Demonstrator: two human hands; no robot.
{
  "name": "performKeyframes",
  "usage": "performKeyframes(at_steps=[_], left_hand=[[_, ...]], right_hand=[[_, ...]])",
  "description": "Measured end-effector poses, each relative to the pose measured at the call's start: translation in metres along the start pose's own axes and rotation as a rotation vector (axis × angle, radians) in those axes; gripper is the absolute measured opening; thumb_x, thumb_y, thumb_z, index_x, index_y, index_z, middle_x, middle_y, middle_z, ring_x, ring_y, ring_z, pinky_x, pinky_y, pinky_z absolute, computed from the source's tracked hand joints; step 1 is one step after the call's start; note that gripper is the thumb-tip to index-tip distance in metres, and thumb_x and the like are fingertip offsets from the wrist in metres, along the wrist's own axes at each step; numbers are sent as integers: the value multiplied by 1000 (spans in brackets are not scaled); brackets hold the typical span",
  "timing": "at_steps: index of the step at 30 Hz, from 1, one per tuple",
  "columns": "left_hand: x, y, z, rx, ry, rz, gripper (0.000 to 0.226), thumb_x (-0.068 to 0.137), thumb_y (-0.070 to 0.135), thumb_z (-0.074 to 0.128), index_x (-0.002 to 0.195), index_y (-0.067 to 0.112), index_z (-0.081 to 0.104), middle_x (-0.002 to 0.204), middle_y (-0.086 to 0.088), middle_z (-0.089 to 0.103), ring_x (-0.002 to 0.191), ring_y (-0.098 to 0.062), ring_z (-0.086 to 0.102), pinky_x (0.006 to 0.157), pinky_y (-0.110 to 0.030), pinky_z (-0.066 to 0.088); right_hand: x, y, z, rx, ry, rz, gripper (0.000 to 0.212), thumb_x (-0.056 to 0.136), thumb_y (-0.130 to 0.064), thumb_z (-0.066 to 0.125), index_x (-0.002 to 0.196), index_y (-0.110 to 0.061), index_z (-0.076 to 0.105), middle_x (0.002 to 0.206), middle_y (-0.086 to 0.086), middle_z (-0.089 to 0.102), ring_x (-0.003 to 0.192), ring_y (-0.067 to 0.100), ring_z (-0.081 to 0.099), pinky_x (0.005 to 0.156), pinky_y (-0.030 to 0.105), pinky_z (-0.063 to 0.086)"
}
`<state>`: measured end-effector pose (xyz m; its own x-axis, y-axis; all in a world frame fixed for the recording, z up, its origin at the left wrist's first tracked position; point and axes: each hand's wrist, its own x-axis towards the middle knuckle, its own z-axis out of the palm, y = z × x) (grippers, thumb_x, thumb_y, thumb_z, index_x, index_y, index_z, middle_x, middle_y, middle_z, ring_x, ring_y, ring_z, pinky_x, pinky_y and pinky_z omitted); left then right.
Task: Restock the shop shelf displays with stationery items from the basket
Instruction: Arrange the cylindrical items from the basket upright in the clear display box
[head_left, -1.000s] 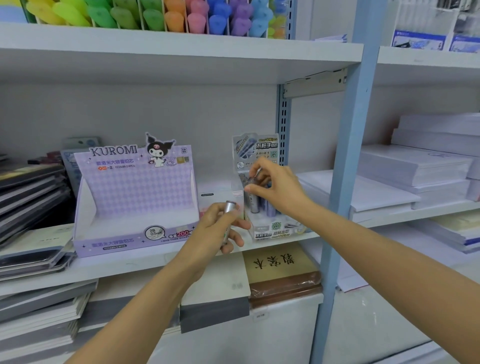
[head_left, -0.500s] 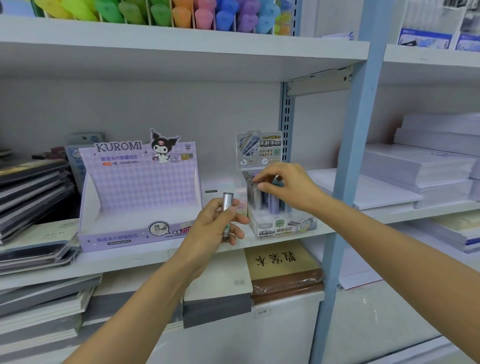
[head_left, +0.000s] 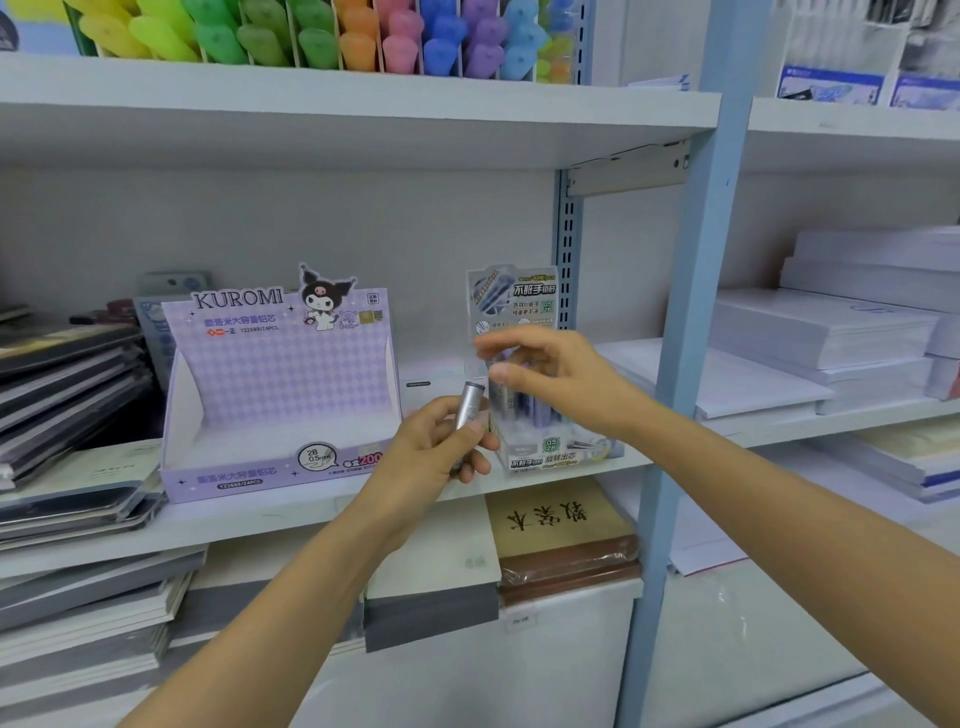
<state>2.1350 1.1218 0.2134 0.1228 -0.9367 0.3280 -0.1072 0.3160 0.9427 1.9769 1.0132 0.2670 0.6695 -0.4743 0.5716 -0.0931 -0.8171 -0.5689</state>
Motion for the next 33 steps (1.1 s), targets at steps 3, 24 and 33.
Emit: performKeyframes(at_steps=[3, 24, 33], left_hand=[[-1, 4, 7, -8, -37, 9, 23, 97, 7, 53, 120, 10, 56, 89, -9, 70, 68, -13, 62, 62, -23, 49], [-7, 22, 14, -209, 339, 234, 32, 68, 23, 79, 96, 10, 70, 92, -11, 75, 87, -27, 72, 74, -27, 57], [-3, 6, 23, 261, 362, 284, 22, 79, 23, 79, 95, 24, 64, 84, 7, 70, 77, -8, 67, 72, -21, 53]], right_hand=[[-5, -5, 3, 64, -86, -3, 28, 88, -14, 68, 116, -17, 68, 101, -5, 70, 93, 10, 66, 87, 30, 56], [-29, -16, 7, 295, 93, 136, 26, 93, -22, 61, 118, -15, 62, 111, 2, 69, 102, 14, 66, 87, 31, 54], [-16, -21, 9, 174, 192, 23, 17, 85, -12, 72, 101, -16, 69, 92, 0, 71, 83, 8, 66, 80, 21, 54]])
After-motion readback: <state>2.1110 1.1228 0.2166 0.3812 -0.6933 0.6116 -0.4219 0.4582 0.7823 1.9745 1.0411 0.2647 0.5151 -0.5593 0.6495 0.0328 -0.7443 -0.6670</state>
